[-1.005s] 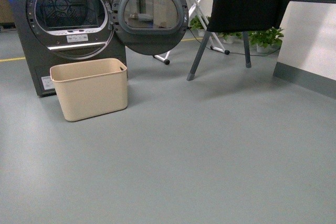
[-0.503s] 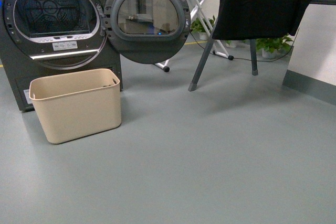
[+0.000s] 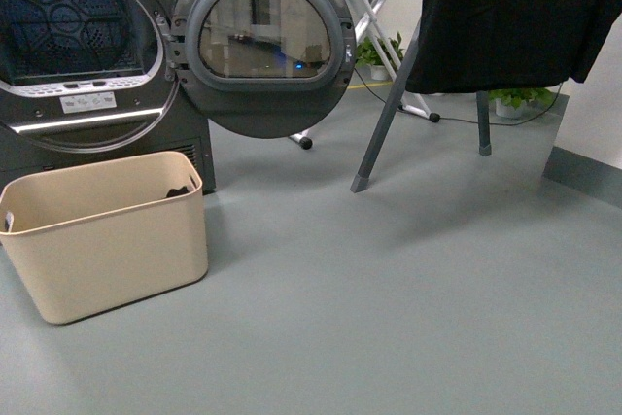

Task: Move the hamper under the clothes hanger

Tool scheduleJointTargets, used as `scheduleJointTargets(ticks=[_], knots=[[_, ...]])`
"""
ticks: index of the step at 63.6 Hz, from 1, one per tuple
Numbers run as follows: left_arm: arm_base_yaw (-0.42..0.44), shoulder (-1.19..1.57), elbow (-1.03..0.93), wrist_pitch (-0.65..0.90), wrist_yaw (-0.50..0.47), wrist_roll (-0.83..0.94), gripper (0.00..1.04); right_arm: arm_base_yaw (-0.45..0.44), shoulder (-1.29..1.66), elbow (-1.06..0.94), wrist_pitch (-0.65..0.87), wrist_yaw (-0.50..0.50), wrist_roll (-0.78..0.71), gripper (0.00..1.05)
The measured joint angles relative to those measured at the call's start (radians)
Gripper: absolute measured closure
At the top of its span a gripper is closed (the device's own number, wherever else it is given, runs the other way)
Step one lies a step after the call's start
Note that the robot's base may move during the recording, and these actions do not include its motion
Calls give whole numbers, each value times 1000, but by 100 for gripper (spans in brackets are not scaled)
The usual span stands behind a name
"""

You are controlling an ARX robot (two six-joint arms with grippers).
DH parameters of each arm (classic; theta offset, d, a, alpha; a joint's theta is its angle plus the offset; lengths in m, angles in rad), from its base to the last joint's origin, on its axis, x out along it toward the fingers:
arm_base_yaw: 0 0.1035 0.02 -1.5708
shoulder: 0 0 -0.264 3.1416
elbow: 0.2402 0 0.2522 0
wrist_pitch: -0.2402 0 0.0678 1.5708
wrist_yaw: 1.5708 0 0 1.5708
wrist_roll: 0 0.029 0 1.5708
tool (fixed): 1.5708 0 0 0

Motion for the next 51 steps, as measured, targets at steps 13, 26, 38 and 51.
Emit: scheduleJointTargets(ticks=[13,26,38,51], knots=[[0,-1,0,0,-2,0,7,0,0,0,0,-2,0,7],[0,0,0,0,2,0,7,0,0,0,0,0,0,7],[0,-2,0,0,-1,0,7,0,0,0,0,0,0,7],[0,-1,0,0,-2,0,7,0,0,0,1,-2,0,7]])
